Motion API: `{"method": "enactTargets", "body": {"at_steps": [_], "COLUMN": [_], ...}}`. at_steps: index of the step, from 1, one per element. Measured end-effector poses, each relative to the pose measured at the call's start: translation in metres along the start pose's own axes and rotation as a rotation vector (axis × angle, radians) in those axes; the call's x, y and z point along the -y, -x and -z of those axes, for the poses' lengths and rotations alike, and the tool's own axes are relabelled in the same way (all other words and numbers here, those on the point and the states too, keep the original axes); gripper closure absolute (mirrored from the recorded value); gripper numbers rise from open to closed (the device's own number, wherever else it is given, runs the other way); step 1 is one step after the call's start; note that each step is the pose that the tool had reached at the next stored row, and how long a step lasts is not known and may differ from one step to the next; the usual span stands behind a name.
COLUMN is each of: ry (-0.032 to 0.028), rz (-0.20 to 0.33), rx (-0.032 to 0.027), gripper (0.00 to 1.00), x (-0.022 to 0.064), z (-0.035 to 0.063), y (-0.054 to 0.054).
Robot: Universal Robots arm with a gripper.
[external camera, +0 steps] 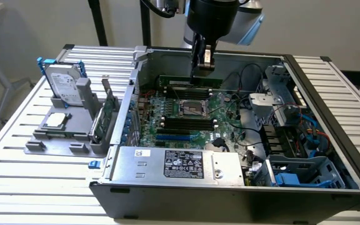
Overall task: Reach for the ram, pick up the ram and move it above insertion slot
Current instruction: 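Pick up the ram and move it above insertion slot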
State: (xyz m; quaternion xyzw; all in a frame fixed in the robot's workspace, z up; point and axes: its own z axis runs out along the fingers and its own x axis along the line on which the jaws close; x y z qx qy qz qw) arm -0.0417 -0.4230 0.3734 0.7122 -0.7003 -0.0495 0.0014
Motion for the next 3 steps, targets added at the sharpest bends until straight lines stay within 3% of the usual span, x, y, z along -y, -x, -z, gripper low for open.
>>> {"method": "enactTargets", "body": {"at_steps": [3], "ry": [0.0], "rz": [0.0], "rx": [0.0], "gripper": [0.86], "x": [0.0], "z": [0.0], "y": [0.0]}}
